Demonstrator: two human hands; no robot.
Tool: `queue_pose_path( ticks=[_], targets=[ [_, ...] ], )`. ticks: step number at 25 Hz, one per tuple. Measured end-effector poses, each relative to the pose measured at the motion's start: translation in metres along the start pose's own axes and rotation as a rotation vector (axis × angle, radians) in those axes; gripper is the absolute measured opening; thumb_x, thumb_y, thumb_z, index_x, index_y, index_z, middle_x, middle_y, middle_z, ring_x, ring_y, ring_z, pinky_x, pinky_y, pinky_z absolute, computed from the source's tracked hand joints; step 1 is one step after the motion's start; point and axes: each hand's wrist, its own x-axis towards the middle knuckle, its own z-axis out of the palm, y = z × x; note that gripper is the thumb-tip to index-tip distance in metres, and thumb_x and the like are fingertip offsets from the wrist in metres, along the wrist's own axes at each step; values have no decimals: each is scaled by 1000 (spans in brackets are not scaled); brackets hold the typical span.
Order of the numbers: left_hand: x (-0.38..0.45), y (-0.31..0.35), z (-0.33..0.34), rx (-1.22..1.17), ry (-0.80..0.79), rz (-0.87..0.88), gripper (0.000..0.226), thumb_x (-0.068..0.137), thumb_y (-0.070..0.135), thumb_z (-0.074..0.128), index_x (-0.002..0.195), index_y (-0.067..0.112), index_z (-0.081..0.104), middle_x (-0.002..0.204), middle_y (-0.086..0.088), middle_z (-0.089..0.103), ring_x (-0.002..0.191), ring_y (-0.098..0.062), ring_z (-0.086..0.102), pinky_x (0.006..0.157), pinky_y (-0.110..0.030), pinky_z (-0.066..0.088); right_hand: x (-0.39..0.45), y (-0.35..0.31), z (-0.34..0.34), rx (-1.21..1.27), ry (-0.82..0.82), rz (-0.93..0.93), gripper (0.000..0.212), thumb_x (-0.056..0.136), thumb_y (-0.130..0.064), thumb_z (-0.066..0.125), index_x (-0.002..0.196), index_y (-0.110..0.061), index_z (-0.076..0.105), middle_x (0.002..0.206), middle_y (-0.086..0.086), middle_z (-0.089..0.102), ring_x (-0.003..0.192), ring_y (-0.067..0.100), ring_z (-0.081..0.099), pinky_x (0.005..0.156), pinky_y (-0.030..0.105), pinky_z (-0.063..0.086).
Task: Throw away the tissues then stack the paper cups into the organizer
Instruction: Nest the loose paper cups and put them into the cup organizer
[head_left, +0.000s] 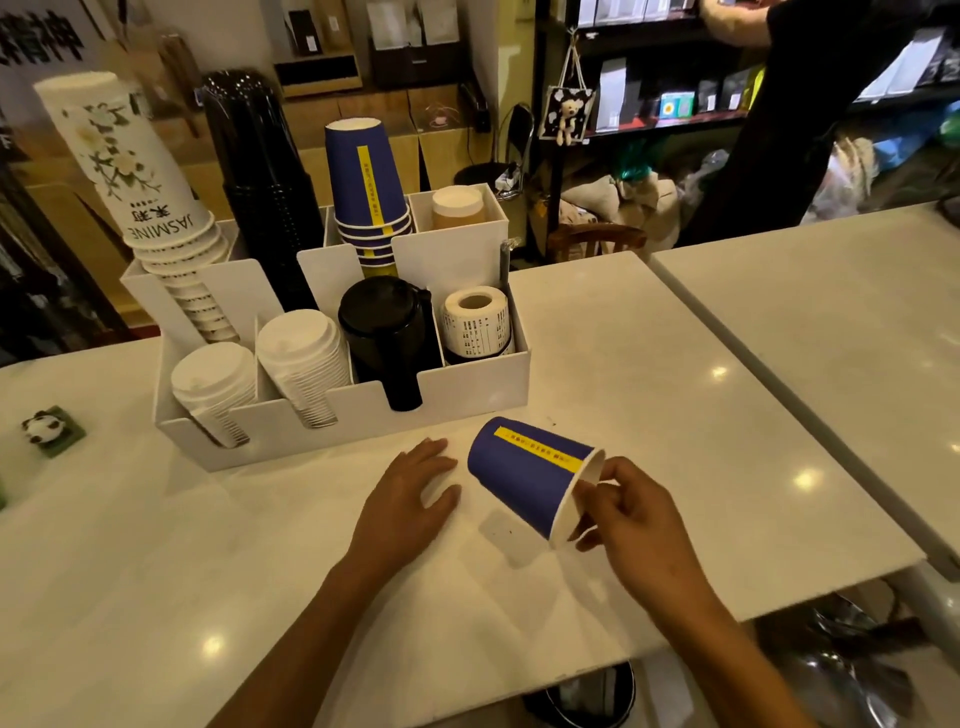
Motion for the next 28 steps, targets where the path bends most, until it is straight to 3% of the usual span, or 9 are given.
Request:
queue_pose_path(
  ticks=[4, 6, 9, 12, 17, 19, 21, 25, 28],
  targets=[
    [-46, 34, -12, -503, 124, -260, 19, 99, 30, 58, 104, 33, 76, 120, 10, 73, 116, -5, 62, 107, -42, 46, -15, 8, 22, 71, 98, 7, 9, 98, -14, 56, 91, -16, 60, 76, -1, 75, 65, 18, 72, 57, 26, 57],
    [-67, 56, -23, -797, 90, -343, 26, 94, 45, 59, 99, 29, 78, 107, 4, 77, 104, -11, 70, 96, -42, 52, -23, 10, 36, 78, 133, 3, 10, 99, -18, 56, 89, -19, 60, 76, -2, 75, 67, 15, 73, 57, 22, 56],
    [-84, 79, -37, -1133, -27, -522, 55, 72, 65, 65, 107, 25, 76, 110, -6, 77, 101, -24, 74, 79, -39, 58, -36, 5, 58, 66, 158, 17, 13, 97, -37, 54, 88, -28, 58, 78, -9, 74, 71, 9, 73, 57, 19, 55],
    [-94, 85, -43, -1054, -20, -475, 71, 68, 71, 73, 124, 28, 61, 111, 3, 76, 101, -20, 73, 78, -34, 61, -44, 3, 77, 47, 85, -20, 1, 95, -36, 56, 95, -35, 57, 85, -24, 72, 76, 5, 72, 63, 21, 57],
    [-102, 70, -62, -1024, 70, -409, 66, 66, 55, 82, 124, 37, 55, 107, 10, 76, 98, -21, 74, 74, -30, 61, -38, -7, 58, -128, -349, -42, 40, 94, -14, 63, 113, -48, 58, 106, -34, 66, 100, 1, 66, 77, 15, 55],
    [-104, 64, -69, -1025, 64, -372, 68, 64, 54, 82, 125, 38, 56, 111, 9, 75, 101, -21, 73, 74, -26, 60, -27, -17, 47, -132, -373, -77, 44, 96, -10, 59, 119, -48, 58, 111, -29, 68, 106, 2, 65, 85, 21, 56],
    [-105, 63, -72, -978, 48, -338, 77, 59, 59, 82, 128, 40, 55, 116, 9, 73, 106, -18, 71, 77, -25, 59, -15, -33, 46, -71, -292, -85, 27, 95, -33, 61, 120, -43, 60, 114, -21, 71, 107, 6, 66, 89, 32, 57],
    [-103, 65, -71, -845, -16, -240, 85, 59, 64, 84, 135, 46, 50, 129, 10, 66, 117, -17, 64, 94, -38, 57, 7, -62, 53, -36, -343, -55, 65, 64, -73, 59, 121, -41, 59, 116, -19, 68, 104, 8, 68, 82, 30, 60],
    [-104, 67, -71, -738, -64, -179, 74, 63, 63, 81, 127, 65, 45, 129, 29, 59, 119, -3, 59, 92, -23, 54, 20, -71, 50, -134, -426, -48, 69, 54, -78, 61, 112, -40, 63, 110, -17, 70, 98, 9, 69, 79, 27, 59]
  ],
)
